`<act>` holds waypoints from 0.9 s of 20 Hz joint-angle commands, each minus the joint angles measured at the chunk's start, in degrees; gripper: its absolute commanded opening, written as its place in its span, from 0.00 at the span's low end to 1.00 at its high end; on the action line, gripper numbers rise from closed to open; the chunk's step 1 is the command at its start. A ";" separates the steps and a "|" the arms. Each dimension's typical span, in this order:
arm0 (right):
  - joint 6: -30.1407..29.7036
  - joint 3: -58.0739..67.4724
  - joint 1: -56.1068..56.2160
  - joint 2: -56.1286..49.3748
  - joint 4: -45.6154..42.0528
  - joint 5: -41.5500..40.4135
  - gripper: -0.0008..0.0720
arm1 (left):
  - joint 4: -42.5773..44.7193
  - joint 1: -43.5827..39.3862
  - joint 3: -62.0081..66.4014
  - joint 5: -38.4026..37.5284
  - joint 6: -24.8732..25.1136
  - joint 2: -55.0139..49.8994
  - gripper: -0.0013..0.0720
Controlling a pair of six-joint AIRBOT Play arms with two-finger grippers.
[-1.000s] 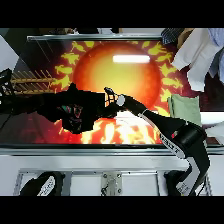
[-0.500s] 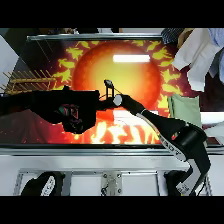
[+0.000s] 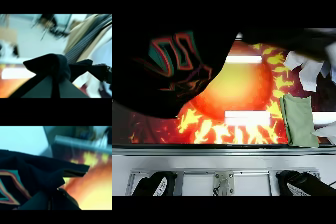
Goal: Fold the clothes and pants, and hang the long-sleeved shirts on hangers.
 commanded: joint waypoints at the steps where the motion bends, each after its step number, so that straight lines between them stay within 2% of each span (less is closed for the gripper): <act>1: 3.80 1.88 -1.09 13.27 -8.28 -3.52 0.03 | -0.94 -5.66 14.14 0.66 0.09 -3.69 0.04; 5: 12.90 1.86 -1.20 17.22 -19.89 -5.27 0.03 | 0.44 -7.13 19.93 0.85 0.57 -10.32 0.04; 9: 18.51 1.86 -1.29 11.85 -27.32 -1.11 0.03 | 0.50 -7.13 10.19 1.66 0.57 -14.86 0.04; 11: 20.39 1.86 -2.69 5.20 -28.72 3.32 0.02 | 0.42 -7.13 5.16 0.15 0.55 -19.63 0.04; 14: 20.57 1.84 -8.02 -8.76 -26.25 10.43 0.03 | 1.33 -7.13 -1.84 -1.77 0.63 -28.61 0.04; 18: 18.21 1.97 -13.84 -26.91 -20.63 11.30 0.05 | 5.62 -6.84 -8.66 0.79 1.77 -42.66 0.04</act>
